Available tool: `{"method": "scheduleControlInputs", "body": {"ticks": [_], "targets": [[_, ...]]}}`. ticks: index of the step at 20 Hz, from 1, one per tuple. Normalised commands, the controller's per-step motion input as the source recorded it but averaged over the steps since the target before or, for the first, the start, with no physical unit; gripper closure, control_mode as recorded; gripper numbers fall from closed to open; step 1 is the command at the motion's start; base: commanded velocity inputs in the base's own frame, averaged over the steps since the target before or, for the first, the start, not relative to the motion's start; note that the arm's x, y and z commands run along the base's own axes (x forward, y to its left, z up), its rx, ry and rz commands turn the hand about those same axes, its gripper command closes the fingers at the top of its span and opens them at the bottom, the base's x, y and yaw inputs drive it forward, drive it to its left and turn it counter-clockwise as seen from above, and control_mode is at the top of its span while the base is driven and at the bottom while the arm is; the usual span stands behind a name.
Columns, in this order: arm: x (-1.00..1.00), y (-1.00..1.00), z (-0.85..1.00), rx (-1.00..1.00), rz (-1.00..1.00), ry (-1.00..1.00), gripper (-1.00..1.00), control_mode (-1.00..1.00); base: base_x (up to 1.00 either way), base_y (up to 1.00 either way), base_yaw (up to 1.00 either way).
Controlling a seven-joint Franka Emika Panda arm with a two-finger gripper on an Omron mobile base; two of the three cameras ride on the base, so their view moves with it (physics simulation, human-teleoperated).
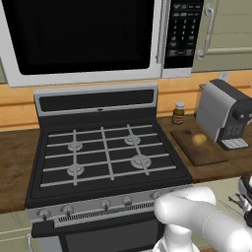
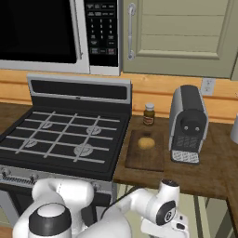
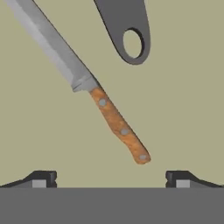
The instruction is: Place the appropriate cutting tool for cutting the potato skin on the cutting board.
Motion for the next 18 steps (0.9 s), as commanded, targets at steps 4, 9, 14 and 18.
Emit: {"method": "scheduleControlInputs", "body": {"ticks": [4, 9, 14, 18], "targets": [[0.36, -0.21, 0.0, 0.0, 0.0, -0.13, -1.0, -1.0, 0.0, 0.0, 0.0], [0.51, -0.12, 0.0, -0.01, 0.0, -0.03, -1.0, -1.0, 0.0, 0.0, 0.0], [0.52, -0.07, -0.06, -0.01, 0.0, 0.0, -1.0, -1.0, 0.0, 0.0, 0.0], [0.27, 0.0, -0.34, 0.0, 0.0, -0.03, -1.0, -1.0, 0.0, 0.0, 0.0]]}}
